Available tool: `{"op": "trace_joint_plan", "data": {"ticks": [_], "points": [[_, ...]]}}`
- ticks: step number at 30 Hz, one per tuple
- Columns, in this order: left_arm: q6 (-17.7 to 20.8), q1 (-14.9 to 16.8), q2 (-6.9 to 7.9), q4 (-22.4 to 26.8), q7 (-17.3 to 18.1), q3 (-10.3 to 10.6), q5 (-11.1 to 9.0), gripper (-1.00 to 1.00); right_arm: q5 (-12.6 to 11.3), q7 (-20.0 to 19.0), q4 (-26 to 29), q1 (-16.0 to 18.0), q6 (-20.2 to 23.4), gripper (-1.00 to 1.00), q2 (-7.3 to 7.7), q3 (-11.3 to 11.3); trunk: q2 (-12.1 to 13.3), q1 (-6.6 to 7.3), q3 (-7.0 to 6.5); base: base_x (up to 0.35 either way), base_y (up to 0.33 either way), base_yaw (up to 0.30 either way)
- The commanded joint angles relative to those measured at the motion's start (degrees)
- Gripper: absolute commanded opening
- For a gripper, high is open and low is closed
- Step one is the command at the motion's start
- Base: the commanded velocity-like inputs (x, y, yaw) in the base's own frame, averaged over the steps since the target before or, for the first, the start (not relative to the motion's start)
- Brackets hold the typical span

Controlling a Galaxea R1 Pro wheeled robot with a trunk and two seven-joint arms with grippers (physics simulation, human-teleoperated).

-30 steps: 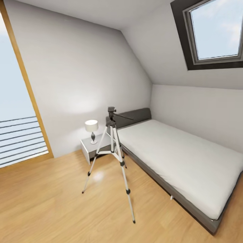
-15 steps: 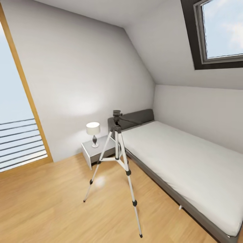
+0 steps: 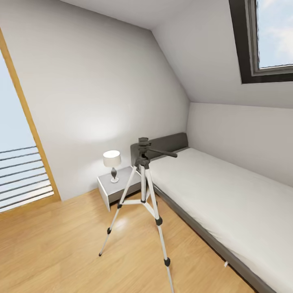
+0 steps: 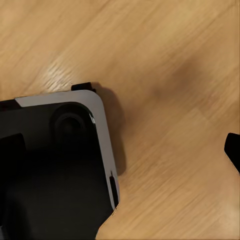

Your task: Attach the digital camera to the camera tripod in the bedroom.

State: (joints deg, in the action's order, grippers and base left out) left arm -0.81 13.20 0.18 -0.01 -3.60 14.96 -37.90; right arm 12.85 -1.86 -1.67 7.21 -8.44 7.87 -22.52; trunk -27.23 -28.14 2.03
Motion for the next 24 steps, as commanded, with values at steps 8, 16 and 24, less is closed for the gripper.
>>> {"op": "trace_joint_plan", "data": {"ticks": [8, 16, 24], "points": [[-0.1, 0.0, -0.01, 0.0, -0.4, 0.5, -0.3, -1.0, 0.5, 0.0, -0.2, 0.1, -0.5, 1.0, 0.04, -0.5, -0.1, -0.06, 0.12, 0.321, 0.003, 0.0], [-0.2, 0.0, -0.01, 0.0, -0.5, 0.5, -0.3, -1.0, 0.4, 0.0, -0.2, 0.1, -0.5, 1.0, -0.03, -0.5, -0.1, -0.06, 0.12, 0.321, 0.0, 0.0], [-0.2, 0.0, -0.02, 0.0, -0.5, 0.5, -0.3, -1.0, 0.4, 0.0, -0.2, 0.1, -0.5, 1.0, -0.05, -0.5, -0.1, -0.06, 0.12, 0.309, -0.033, 0.0]]}}
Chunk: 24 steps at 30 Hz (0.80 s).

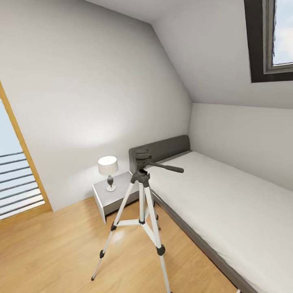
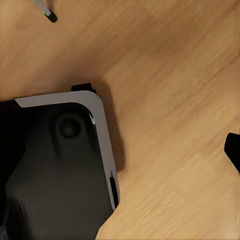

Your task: Attach the digital camera to the camera tripod in the bedroom.

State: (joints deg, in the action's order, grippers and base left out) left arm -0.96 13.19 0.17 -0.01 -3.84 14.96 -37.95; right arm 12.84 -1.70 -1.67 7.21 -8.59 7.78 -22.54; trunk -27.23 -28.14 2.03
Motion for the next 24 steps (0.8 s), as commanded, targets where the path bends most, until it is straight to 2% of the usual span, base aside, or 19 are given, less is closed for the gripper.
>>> {"op": "trace_joint_plan", "data": {"ticks": [1, 10, 24], "points": [[-0.1, 0.0, -0.01, 0.0, -0.2, 0.5, -0.2, -1.0, 0.4, -0.1, -0.2, 0.1, -0.3, 1.0, 0.04, -0.5, -0.1, -0.05, 0.12, 0.278, -0.076, 0.0], [-0.1, 0.0, 0.0, 0.0, -0.2, 0.5, -0.3, -1.0, 0.4, -0.1, -0.2, 0.1, -0.3, 1.0, 0.04, -0.5, -0.1, -0.05, 0.12, 0.2, -0.072, 0.0], [-0.1, 0.0, 0.06, 0.0, -0.3, 0.4, -0.4, -1.0, 0.2, -0.1, -0.2, 0.1, -0.2, 1.0, 0.11, -0.6, -0.1, -0.05, 0.13, 0.023, -0.01, 0.0]]}}
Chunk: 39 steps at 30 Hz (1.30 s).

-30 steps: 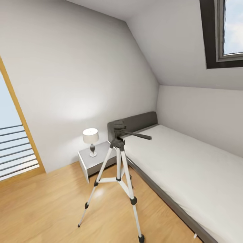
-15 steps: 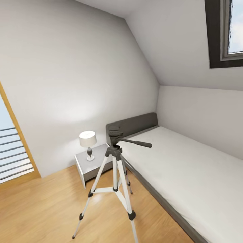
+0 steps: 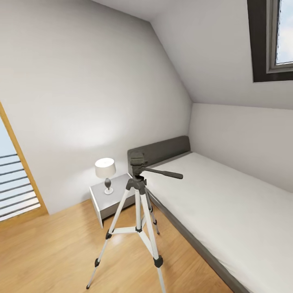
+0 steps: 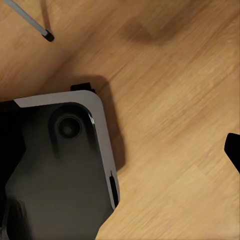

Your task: Attach the digital camera to the camera tripod in the bedroom.

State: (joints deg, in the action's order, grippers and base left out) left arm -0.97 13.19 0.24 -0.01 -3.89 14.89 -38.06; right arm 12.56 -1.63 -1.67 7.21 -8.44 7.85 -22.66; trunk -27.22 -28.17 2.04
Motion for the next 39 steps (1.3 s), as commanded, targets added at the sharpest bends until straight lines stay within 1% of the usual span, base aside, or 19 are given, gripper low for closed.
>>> {"op": "trace_joint_plan", "data": {"ticks": [1, 11, 39], "points": [[-0.1, 0.0, 0.02, 0.0, -0.2, 0.5, -0.3, -1.0, 0.5, -0.1, -0.2, 0.1, -0.3, 1.0, 0.05, -0.5, -0.1, -0.03, 0.14, 0.002, -0.001, 0.0], [-0.1, 0.0, 0.26, 0.0, -0.2, 0.5, -0.3, -1.0, 0.7, -0.1, -0.2, 0.1, -0.3, 1.0, 0.06, -0.3, -0.1, -0.03, 0.84, 0.0, 0.0, 0.0], [-0.1, 0.0, 0.28, 0.0, -0.2, 0.5, -0.4, -1.0, 0.7, -0.1, -0.2, 0.1, -0.3, 1.0, 0.06, -0.3, -0.1, -0.03, 3.39, 0.0, 0.0, 0.0]]}}
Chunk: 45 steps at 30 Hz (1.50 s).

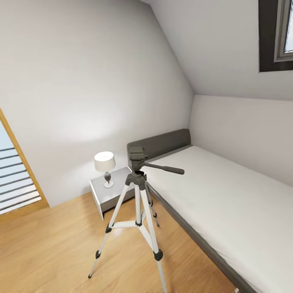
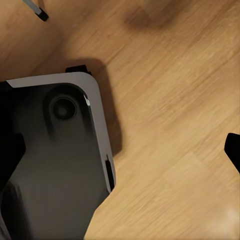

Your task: Attach the digital camera to the camera tripod in the bedroom.

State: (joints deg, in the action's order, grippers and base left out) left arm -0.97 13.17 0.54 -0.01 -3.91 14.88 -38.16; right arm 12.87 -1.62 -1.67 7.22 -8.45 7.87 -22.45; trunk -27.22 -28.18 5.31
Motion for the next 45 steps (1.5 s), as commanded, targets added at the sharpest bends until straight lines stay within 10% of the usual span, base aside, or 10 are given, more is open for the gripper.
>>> {"op": "trace_joint_plan", "data": {"ticks": [1, 45], "points": [[-0.1, 0.0, -0.01, 0.0, -0.2, 0.5, -0.2, -1.0, 0.4, -0.1, -0.2, 0.1, -0.3, 1.0, 0.04, -0.5, -0.1, -0.02, 0.21, 0.0, 0.0, 0.0], [-0.1, 0.0, -0.01, 0.0, -0.2, 0.5, -0.2, -1.0, 0.4, -0.1, -0.2, 0.1, -0.4, 1.0, 0.04, -0.5, -0.1, -0.02, 4.06, 0.0, 0.0, 0.0]]}}
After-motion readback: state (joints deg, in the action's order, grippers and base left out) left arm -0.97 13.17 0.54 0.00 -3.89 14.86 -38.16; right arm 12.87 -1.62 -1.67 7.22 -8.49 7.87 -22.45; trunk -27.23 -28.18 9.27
